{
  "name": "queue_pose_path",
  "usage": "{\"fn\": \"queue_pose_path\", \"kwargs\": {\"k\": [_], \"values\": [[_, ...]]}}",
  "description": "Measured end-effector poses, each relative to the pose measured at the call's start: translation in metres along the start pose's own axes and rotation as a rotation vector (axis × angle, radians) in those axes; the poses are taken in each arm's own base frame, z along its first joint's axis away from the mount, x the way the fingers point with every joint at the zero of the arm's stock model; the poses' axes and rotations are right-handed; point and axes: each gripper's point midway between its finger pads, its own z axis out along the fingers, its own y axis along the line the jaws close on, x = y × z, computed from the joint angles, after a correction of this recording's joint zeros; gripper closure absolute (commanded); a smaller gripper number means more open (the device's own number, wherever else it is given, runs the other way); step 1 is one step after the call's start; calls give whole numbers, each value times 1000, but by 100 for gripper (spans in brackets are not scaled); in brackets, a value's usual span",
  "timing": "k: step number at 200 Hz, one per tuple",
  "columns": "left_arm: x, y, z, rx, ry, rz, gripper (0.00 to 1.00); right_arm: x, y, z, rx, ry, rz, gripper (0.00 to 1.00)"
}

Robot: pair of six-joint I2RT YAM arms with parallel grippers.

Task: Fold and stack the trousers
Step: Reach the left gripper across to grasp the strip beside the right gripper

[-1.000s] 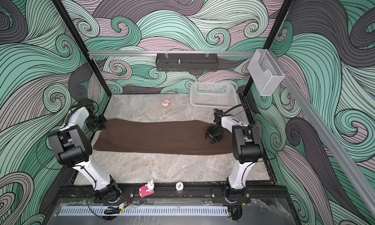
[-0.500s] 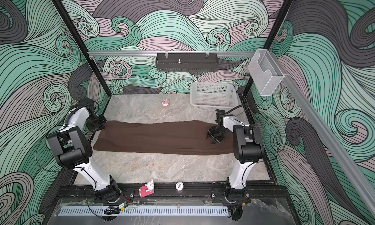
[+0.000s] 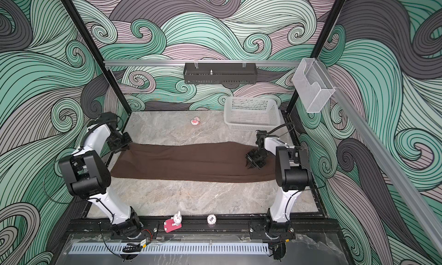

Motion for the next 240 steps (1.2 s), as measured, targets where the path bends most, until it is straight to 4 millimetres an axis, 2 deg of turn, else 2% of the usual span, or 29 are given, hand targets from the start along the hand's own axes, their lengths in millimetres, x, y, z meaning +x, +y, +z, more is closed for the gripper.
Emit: {"fn": "queue_pose_path", "kwargs": {"k": [19, 39, 52, 71, 96, 121, 139, 143, 158, 181, 205, 240], "values": [[15, -46, -14, 53, -15, 99, 100, 0, -1, 1, -2, 3, 5, 98], [45, -101, -31, 125, -24, 205, 100, 1, -1, 1, -9, 7, 10, 98], [71, -138, -42, 178, -28, 275, 100, 1, -1, 1, -13, 8, 10, 98], [121, -191, -51, 248, -7, 385, 100, 1, 0, 1, -21, 3, 7, 97], [194, -251, -42, 295, 91, 538, 98, 1, 0, 0, -24, 0, 5, 95], [250, -300, -19, 289, 168, 668, 94, 0, 0, 0, -30, 3, 7, 92], [276, -314, -8, 283, 207, 720, 90, 0, -2, -1, -36, 4, 9, 91], [280, -314, -7, 281, 214, 728, 86, 0, -2, -2, -38, 3, 10, 91], [288, -314, -7, 280, 230, 739, 57, -2, -4, -5, -45, -2, 14, 89], [288, -317, -16, 289, 236, 736, 38, -6, -5, -10, -59, -12, 20, 85], [283, -323, -28, 306, 219, 741, 31, -10, -7, -16, -71, -24, 26, 83], [275, -329, -39, 323, 187, 753, 31, -16, -9, -27, -93, -45, 37, 83]]}}
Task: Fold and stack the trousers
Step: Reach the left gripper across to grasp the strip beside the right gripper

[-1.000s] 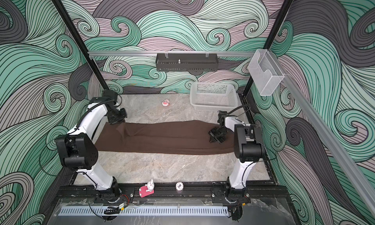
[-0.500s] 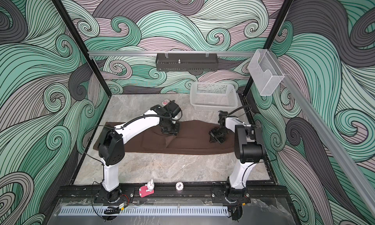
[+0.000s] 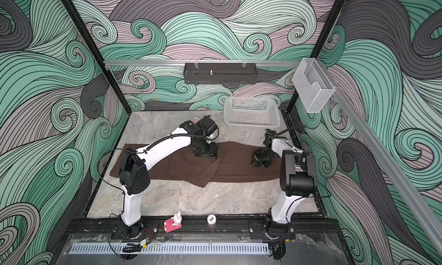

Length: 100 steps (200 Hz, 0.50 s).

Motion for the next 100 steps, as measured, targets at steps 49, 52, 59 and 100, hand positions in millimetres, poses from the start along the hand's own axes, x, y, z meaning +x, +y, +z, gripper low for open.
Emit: {"fn": "queue_pose_path", "kwargs": {"k": [49, 52, 59, 100], "values": [[-11, -4, 35, -17, 64, 53, 30, -2, 0, -3, -14, 3, 3, 83], [-11, -3, 38, -19, 69, 57, 30, -2, 0, -3, -15, 4, 3, 83], [-11, -3, 47, -23, 85, 70, 30, -2, 1, -4, -18, 6, 2, 83], [-8, 3, 75, -22, 157, 145, 30, 0, 1, -10, -32, 1, -11, 83]]}}
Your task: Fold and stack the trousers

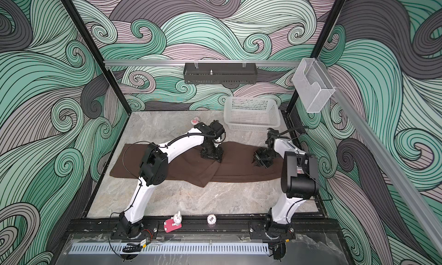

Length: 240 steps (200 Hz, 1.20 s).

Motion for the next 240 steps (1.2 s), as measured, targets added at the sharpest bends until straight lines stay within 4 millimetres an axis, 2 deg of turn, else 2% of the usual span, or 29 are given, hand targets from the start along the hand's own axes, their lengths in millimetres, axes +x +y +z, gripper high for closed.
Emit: {"fn": "queue_pose_path", "kwargs": {"k": [27, 68, 120, 148, 169, 217, 240], "values": [[-3, -6, 6, 61, 21, 47, 30, 0, -2, -2, 3, 3, -4, 83], [4, -13, 29, 143, 92, 70, 34, 1, -6, -3, 9, 8, -6, 83], [20, -12, 41, 170, 150, 76, 57, 0, -7, -3, 9, 9, -11, 83], [32, -9, 34, 169, 162, 70, 67, 0, -7, -3, 9, 9, -17, 83], [30, -11, 26, 174, 144, 72, 74, 0, -7, -3, 10, 9, -19, 83], [27, -13, 26, 181, 133, 57, 100, 0, -8, -1, 15, 15, -15, 83], [26, -11, 25, 177, 132, 44, 100, 0, -8, -1, 15, 15, -15, 83]]}}
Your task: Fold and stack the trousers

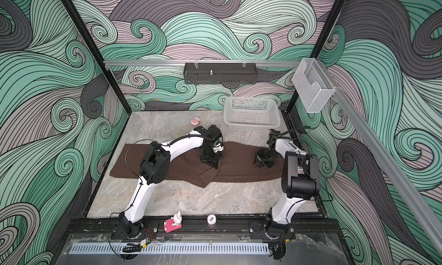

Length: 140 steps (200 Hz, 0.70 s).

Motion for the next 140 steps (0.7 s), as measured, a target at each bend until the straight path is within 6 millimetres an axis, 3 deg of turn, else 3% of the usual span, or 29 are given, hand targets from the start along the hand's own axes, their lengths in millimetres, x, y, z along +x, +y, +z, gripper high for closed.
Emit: {"fn": "queue_pose_path", "kwargs": {"k": [23, 39, 65, 85, 99, 114, 140], "values": [[-2, 15, -10, -52, -24, -63, 100, 0, -1, 1, 2, 3, 2, 83], [5, 41, -37, -110, -74, -154, 100, 0, -2, 3, 7, 7, 5, 83], [33, 114, -123, -201, -255, -397, 100, -1, -3, 7, 16, 17, 11, 83], [73, 185, -200, -293, -456, -610, 100, -4, -2, 8, 18, 19, 13, 83], [104, 226, -236, -374, -561, -726, 100, -5, -1, 9, 18, 19, 15, 83], [130, 255, -254, -456, -605, -793, 100, -7, 0, 10, 20, 21, 16, 83], [152, 301, -261, -552, -576, -875, 100, -8, -2, 13, 36, 29, 23, 82]]}}
